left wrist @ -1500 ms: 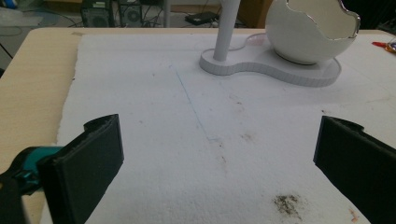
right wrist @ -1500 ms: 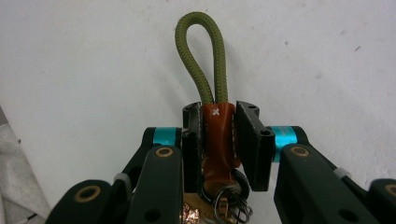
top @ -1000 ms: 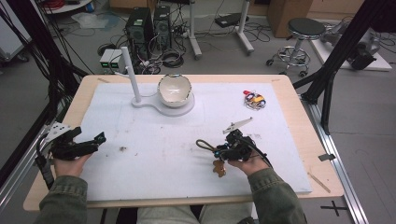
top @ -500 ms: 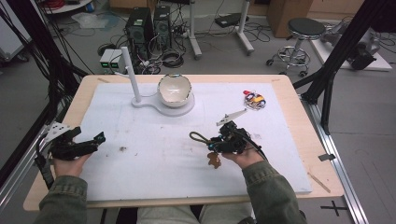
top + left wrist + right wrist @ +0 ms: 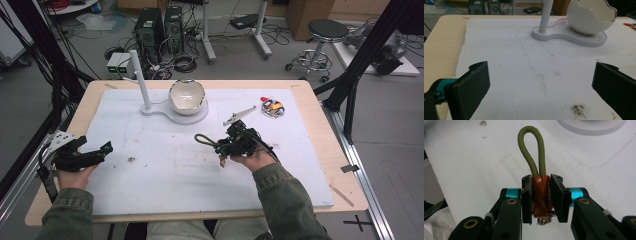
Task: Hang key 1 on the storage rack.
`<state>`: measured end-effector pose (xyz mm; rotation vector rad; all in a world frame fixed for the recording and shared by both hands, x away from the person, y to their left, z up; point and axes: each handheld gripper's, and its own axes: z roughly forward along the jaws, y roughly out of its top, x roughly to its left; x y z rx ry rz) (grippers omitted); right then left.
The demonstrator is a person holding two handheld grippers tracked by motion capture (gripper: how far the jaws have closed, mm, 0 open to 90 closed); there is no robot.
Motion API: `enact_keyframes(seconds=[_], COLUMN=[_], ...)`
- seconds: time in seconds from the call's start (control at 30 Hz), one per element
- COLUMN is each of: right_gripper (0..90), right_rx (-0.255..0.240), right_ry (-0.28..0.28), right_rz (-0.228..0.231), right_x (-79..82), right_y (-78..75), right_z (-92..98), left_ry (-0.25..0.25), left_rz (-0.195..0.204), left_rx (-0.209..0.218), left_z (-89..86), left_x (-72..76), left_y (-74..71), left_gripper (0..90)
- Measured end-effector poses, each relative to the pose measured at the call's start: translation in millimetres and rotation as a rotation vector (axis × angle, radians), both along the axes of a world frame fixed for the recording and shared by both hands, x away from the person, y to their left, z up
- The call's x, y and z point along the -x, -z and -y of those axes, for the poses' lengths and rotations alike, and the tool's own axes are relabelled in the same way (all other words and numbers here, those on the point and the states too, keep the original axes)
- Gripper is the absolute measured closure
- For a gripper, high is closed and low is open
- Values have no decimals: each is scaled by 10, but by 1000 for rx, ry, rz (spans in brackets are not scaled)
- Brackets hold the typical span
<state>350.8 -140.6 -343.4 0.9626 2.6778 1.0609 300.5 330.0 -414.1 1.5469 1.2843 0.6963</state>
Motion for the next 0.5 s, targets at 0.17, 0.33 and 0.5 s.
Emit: enact_keyframes(seconds=[0.17,0.33,0.5], right_gripper=[723,723,723], right_rx=[-9,-8,-13], right_ry=[0,0,4], right_rz=[3,10,13], right_x=[-73,-129,-203], right_y=[-82,-123,-197], right_z=[-65,-99,-155], left_ry=[0,1,3], left_rz=[1,0,-2], left_rx=[0,-1,-3], left_z=[-1,3,3], left_x=[-1,-2,-4], left_y=[0,1,2], left_gripper=[20,20,20])
